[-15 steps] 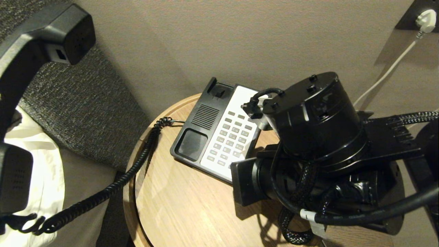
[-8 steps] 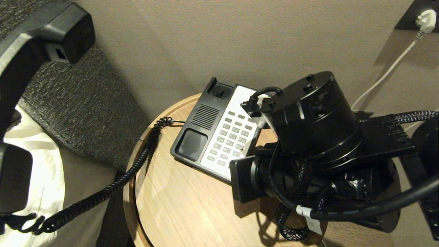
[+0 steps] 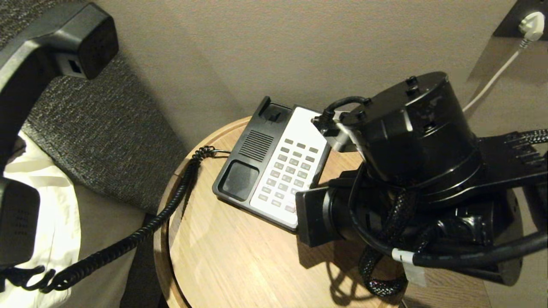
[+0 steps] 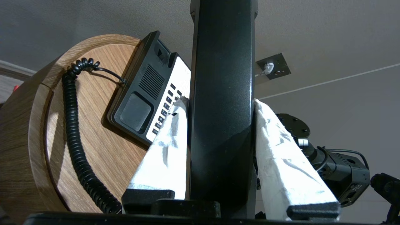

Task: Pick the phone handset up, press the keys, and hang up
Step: Dial the number, then put the handset back

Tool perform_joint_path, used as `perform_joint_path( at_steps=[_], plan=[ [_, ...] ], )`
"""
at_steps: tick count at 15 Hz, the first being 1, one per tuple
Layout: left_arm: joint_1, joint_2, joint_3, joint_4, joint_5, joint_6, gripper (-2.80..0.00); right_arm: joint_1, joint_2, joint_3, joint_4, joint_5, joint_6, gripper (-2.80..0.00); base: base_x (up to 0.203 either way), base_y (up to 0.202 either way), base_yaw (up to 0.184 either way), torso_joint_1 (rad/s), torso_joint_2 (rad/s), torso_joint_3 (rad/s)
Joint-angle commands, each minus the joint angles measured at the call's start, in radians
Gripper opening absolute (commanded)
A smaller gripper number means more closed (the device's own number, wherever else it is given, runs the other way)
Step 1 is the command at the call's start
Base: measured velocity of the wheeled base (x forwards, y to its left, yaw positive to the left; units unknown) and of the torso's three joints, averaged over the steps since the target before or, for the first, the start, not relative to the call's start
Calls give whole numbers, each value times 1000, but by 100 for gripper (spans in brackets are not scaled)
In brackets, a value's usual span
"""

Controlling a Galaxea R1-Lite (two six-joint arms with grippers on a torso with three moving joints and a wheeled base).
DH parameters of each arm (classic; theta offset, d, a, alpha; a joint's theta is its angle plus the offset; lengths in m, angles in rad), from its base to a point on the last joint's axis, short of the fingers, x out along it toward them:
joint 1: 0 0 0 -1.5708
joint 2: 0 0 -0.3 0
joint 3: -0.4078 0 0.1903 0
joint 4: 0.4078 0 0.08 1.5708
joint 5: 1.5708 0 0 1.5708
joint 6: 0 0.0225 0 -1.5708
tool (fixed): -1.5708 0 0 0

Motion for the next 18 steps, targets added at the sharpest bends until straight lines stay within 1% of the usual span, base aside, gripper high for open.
perform_joint_path(
  at_steps=[1,3,4,5,7,8,9,10,12,13,14,15,18],
  plan=[
    [-1,-1,1,-1,-2,-3,-280,0,-10,1,1,-2,3,-280,0,0,0,0,0,0],
    [-1,17,-4,2,-9,10,-280,0,-29,10,4,-4,4,-280,0,0,0,0,0,0],
    [-1,36,-13,4,-17,31,-280,-1,-49,14,6,-7,4,-280,0,0,0,0,0,0],
    [-1,61,-17,3,-23,78,-280,-1,-71,24,11,-23,4,-280,0,0,0,0,0,0],
    [-1,87,-6,3,-38,218,-280,-3,-129,55,19,-43,4,-280,0,0,0,0,0,0],
    [-1,92,13,3,-54,312,-280,-13,-166,71,22,-45,3,-280,0,0,0,0,0,0],
    [-1,118,20,3,-64,391,-280,-24,-204,84,34,-46,3,-280,0,0,0,0,0,0],
    [-1,157,13,2,-68,453,-280,-32,-235,94,48,-46,3,-280,0,0,0,0,0,0],
    [-5,256,-34,4,-71,641,-280,-70,-290,115,69,-51,1,-280,0,0,0,0,0,0],
    [-7,297,-63,6,-69,722,-280,-81,-306,123,75,-68,0,-280,0,0,0,0,0,0],
    [-12,333,-88,12,-62,753,-280,-82,-318,125,74,-87,2,-280,0,0,0,0,0,0],
    [-29,364,-113,21,-43,768,-280,-83,-333,136,75,-94,3,-280,0,0,0,0,0,0],
    [-61,459,-176,43,20,776,-280,-86,-382,165,75,-100,4,-280,0,0,0,0,0,0]
  ],
)
